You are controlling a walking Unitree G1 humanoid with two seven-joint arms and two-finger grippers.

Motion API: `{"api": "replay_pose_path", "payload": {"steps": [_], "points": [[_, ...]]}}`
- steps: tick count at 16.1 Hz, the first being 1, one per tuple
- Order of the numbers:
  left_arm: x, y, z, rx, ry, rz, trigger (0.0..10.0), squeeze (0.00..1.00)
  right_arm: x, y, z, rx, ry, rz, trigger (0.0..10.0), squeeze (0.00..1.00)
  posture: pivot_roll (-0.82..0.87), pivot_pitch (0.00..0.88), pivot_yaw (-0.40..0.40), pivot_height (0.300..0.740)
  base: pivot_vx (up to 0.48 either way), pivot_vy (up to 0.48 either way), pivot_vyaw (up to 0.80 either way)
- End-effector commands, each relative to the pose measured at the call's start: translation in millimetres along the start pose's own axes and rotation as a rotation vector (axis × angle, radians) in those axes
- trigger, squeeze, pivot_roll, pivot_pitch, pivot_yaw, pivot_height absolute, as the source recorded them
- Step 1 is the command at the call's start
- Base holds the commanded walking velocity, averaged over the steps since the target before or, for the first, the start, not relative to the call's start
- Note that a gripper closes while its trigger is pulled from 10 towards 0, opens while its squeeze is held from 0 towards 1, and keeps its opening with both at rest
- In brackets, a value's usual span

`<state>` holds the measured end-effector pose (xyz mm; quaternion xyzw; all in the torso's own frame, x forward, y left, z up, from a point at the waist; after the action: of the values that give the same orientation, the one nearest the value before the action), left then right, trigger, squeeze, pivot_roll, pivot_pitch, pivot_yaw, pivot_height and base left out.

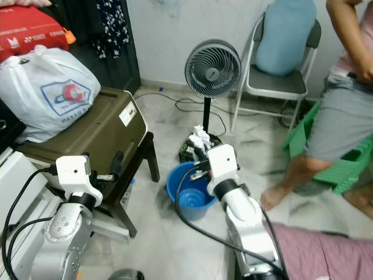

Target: Clean up the room

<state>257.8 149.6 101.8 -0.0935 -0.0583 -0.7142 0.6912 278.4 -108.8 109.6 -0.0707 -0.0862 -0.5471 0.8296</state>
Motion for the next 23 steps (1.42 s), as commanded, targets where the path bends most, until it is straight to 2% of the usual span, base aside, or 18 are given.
{"api": "replay_pose_path", "payload": {"steps": [1, 7, 12, 14, 17, 20, 23], "points": [[-1.2, -0.3, 7, 0.026, 0.002, -0.005, 10.0, 0.0, -0.4, 0.8, 6, 0.025, -0.002, 0.001, 10.0, 0.0, 0.03, 0.02, -0.017, 0.74, 0.277, 0.0, 0.0], [-1.4, -1.0, 7, 0.026, -0.001, -0.011, 10.0, 0.0, 3.3, -2.9, 4, 0.013, 0.003, -0.019, 10.0, 0.0, 0.03, 0.025, -0.014, 0.74, 0.327, 0.0, 0.0], [-5.9, -5.5, 8, 0.03, -0.002, 0.007, 10.0, 0.0, 30.8, -22.1, -13, -0.071, 0.039, -0.188, 10.0, 0.0, 0.03, 0.025, -0.017, 0.74, 0.128, 0.0, 0.0], [-12.2, -15.8, 7, 0.026, -0.009, 0.015, 10.0, 0.0, 43.3, -33.6, -16, -0.089, 0.047, -0.273, 10.0, 0.0, 0.03, 0.022, -0.017, 0.74, 0.0, 0.0, 0.0], [-18.2, -24.3, 4, 0.004, -0.004, 0.015, 10.0, 0.0, 48.3, -43.1, -19, -0.109, 0.044, -0.295, 10.0, 0.0, 0.03, 0.02, -0.017, 0.74, 0.0, 0.0, 0.0], [-15.5, -22.0, 4, 0.007, -0.006, 0.001, 10.0, 0.0, 49.5, -43.4, -21, -0.12, 0.052, -0.287, 10.0, 0.0, 0.02, 0.016, -0.02, 0.74, 0.0, 0.0, 0.0], [-11.7, -21.1, 5, 0.01, -0.015, -0.015, 10.0, 0.0, 43.0, -40.8, -17, -0.098, 0.013, -0.234, 10.0, 0.0, 0.02, 0.019, -0.022, 0.74, 0.0, 0.0, 0.15]]}}
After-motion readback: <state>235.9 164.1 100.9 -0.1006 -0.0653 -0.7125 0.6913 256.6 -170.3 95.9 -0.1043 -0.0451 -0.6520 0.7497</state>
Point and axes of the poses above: a point about 5 cm out from each wrist's last joint towards the gripper, its own y axis pointing out of the wrist towards the gripper, its own z axis along the axis of the wrist's last joint, x = y × z, the point moved 2 cm from there along y, pointing out of the wrist towards the gripper, and after that the axes turned 8 degrees about -y, right-handed, at the moved point
